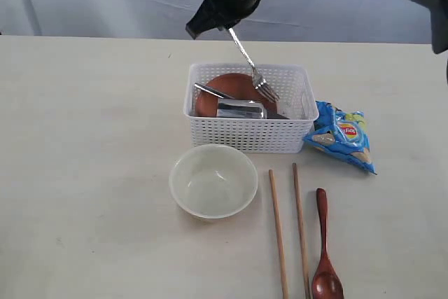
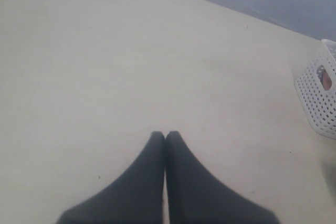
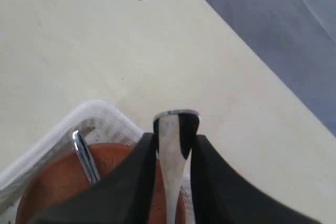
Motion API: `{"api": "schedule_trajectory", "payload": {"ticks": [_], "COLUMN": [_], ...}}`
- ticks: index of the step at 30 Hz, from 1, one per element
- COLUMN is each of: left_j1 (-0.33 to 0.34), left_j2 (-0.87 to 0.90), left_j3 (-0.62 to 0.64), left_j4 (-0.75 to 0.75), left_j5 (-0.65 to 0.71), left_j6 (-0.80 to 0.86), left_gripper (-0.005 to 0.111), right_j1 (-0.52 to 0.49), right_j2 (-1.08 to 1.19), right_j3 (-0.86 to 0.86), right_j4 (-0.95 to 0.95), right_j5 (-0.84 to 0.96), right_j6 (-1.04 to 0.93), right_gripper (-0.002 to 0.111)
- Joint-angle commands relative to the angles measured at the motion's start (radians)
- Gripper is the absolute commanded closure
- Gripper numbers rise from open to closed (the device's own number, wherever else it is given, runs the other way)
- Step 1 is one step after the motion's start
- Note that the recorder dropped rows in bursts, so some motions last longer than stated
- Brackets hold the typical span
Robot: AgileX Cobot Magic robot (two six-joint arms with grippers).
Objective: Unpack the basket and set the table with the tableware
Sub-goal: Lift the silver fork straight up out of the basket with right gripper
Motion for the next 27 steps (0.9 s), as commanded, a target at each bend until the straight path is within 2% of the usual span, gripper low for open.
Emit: {"api": "schedule_trajectory", "payload": {"ticks": [1,8,19,27], "left_j1": [-0.004,-0.004,-0.004,-0.004], "left_j2": [-0.002,-0.002,-0.002,-0.002], "left_j3": [0.006,0.006,0.006,0.006], "left_j4": [-0.003,-0.003,-0.003,-0.003], "left_j5": [-0.005,-0.005,-0.005,-0.005], "left_j6": [-0.002,-0.002,-0.002,-0.002], "left_gripper": [0.107,0.107,0.107,0.107], "right_j1": [-0.004,-0.004,-0.002,-0.005], "right_j2": [-0.038,-0.058,-0.183,-0.25], "right_j3": [0.003,0.003,0.003,0.003], "right_j4": [-0.011,-0.011,-0.01,0.106], "right_j5": [-0.024,-0.031,0.036,0.087], "right_j6": [0.01,0.042,0.207,0.242], "right_gripper": [0.109,0.109,0.109,0.109]}}
